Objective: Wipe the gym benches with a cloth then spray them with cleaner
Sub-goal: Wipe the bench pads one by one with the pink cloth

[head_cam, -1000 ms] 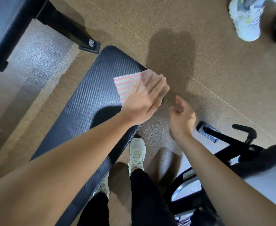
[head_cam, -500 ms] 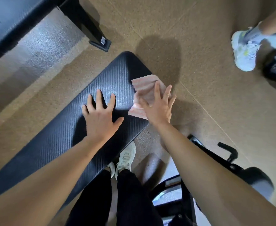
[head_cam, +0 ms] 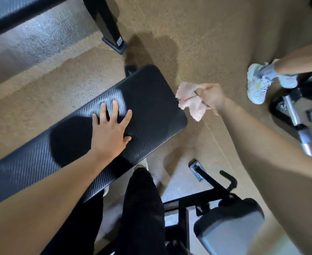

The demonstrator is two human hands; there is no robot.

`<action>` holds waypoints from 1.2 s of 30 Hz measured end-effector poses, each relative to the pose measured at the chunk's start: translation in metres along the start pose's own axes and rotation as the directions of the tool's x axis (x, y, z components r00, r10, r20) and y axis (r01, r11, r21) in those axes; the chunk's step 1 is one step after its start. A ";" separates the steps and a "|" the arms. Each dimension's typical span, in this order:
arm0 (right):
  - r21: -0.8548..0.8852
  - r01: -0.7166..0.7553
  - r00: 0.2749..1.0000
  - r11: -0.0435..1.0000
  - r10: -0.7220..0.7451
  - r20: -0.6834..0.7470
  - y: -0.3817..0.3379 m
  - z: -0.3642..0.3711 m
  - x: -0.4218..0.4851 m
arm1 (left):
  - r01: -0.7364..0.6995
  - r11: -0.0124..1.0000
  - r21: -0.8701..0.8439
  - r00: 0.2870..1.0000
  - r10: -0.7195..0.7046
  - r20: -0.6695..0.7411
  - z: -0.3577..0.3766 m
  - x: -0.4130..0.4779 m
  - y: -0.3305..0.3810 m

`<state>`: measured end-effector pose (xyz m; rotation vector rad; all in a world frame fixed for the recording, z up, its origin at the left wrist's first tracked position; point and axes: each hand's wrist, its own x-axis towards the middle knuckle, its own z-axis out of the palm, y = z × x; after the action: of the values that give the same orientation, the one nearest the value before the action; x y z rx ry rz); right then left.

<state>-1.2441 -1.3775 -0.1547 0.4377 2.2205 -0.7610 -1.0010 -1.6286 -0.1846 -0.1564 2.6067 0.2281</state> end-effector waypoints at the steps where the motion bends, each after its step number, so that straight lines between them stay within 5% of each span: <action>1: 0.026 0.021 0.995 0.999 -0.019 -0.093 -0.002 -0.004 0.007 | 0.004 1.000 -0.001 1.000 -0.004 0.004 -0.001 0.000 0.000; 3: 0.177 -0.033 0.997 0.984 0.046 -0.067 -0.008 -0.005 0.008 | 0.017 1.000 0.003 1.000 -0.017 0.026 -0.003 -0.001 0.001; 5: 0.244 -0.188 0.970 0.951 0.141 0.198 -0.012 0.003 0.005 | 0.033 0.999 -0.005 0.999 -0.032 0.031 -0.005 0.001 0.002; 8: -0.009 -0.246 0.823 0.969 0.214 0.526 -0.007 0.012 -0.006 | 0.055 0.998 -0.020 0.997 -0.054 0.063 -0.008 0.001 0.007; 11: -0.103 -0.272 0.717 0.957 0.273 0.642 -0.013 0.008 -0.004 | 0.079 0.997 -0.020 0.994 -0.078 0.077 -0.007 0.001 0.008; 24: -0.148 -0.285 0.809 0.947 0.321 0.493 -0.082 0.029 0.043 | 0.129 0.990 -0.053 0.986 -0.122 0.111 -0.006 0.003 0.011; 31: -0.222 -0.176 0.841 0.959 0.264 0.471 -0.140 0.052 0.045 | 0.150 0.983 -0.105 0.985 -0.139 0.106 -0.003 0.002 0.009; 36: -0.339 -0.102 0.749 0.935 0.296 0.593 -0.174 0.064 0.046 | 0.164 0.975 -0.150 0.984 -0.151 0.094 0.000 0.002 0.009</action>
<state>-1.3297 -1.5479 -0.1569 0.2182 1.5638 -0.3738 -1.0041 -1.6198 -0.1842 -0.3992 2.4783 0.3761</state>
